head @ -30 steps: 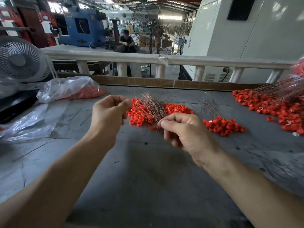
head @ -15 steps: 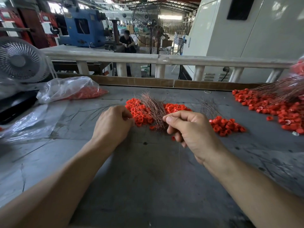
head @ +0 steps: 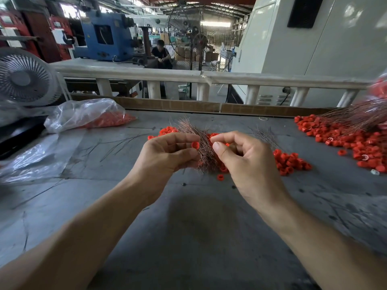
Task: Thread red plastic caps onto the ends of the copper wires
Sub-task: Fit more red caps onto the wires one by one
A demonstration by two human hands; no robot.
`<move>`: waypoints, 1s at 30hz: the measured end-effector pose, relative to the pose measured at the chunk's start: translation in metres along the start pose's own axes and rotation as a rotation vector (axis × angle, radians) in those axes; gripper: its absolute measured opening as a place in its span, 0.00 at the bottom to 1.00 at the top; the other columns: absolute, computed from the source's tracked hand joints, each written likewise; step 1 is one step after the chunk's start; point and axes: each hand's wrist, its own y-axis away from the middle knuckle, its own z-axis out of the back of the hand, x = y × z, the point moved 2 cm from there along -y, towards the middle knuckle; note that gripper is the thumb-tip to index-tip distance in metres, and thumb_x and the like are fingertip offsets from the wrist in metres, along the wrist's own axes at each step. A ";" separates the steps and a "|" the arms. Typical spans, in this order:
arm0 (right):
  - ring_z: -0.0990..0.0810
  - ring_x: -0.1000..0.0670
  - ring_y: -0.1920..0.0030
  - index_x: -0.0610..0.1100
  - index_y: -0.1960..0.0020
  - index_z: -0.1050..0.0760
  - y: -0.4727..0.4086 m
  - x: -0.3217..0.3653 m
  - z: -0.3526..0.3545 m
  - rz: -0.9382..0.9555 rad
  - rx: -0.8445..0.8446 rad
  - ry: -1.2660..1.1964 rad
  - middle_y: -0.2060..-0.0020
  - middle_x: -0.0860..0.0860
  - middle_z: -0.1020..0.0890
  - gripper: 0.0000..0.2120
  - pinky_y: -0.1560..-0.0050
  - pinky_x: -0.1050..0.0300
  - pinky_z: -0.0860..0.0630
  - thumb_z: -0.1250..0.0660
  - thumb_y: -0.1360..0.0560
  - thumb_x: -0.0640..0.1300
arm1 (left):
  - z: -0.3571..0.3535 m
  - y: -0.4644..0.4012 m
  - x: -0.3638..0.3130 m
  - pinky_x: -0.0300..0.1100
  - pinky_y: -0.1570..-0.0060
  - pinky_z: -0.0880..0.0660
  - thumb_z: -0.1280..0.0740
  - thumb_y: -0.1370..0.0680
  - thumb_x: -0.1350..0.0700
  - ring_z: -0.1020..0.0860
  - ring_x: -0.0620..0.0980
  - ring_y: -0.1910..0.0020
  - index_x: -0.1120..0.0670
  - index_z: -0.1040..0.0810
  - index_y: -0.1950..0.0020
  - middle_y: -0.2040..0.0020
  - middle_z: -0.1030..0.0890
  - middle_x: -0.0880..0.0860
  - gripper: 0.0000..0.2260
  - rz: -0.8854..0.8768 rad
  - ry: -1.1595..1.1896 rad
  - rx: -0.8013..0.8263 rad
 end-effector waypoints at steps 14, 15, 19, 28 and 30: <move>0.16 0.53 0.62 0.51 0.54 0.15 0.004 0.004 -0.004 0.005 0.090 -0.036 0.65 0.54 0.15 0.04 0.64 0.56 0.18 0.28 0.21 0.45 | -0.004 0.002 -0.001 0.44 0.53 0.18 0.27 0.33 0.63 0.16 0.55 0.58 0.57 0.16 0.49 0.56 0.17 0.59 0.13 -0.086 0.044 0.046; 0.16 0.52 0.62 0.51 0.54 0.15 0.004 0.004 -0.004 -0.001 0.090 -0.040 0.65 0.53 0.15 0.04 0.64 0.54 0.18 0.28 0.21 0.45 | -0.005 0.002 -0.001 0.44 0.53 0.18 0.26 0.33 0.63 0.16 0.55 0.58 0.56 0.15 0.50 0.56 0.17 0.59 0.12 -0.091 0.049 0.048; 0.16 0.48 0.61 0.50 0.54 0.15 0.004 0.003 -0.005 -0.007 0.084 -0.041 0.64 0.51 0.14 0.04 0.61 0.50 0.18 0.28 0.21 0.44 | -0.006 0.002 -0.003 0.44 0.53 0.18 0.26 0.33 0.62 0.17 0.56 0.58 0.54 0.14 0.51 0.57 0.17 0.59 0.11 -0.118 0.048 0.050; 0.15 0.41 0.57 0.48 0.55 0.15 0.002 0.006 -0.002 -0.036 0.084 -0.092 0.62 0.47 0.13 0.05 0.52 0.42 0.19 0.28 0.21 0.42 | -0.005 0.005 -0.007 0.43 0.51 0.18 0.29 0.29 0.61 0.15 0.56 0.55 0.56 0.15 0.47 0.53 0.14 0.60 0.12 -0.125 -0.007 0.047; 0.15 0.39 0.56 0.47 0.54 0.14 0.002 0.007 -0.001 -0.041 0.085 -0.111 0.62 0.45 0.13 0.05 0.51 0.40 0.19 0.28 0.22 0.41 | -0.005 0.005 -0.008 0.43 0.52 0.18 0.30 0.29 0.61 0.14 0.56 0.55 0.56 0.14 0.48 0.54 0.14 0.61 0.11 -0.121 0.000 0.044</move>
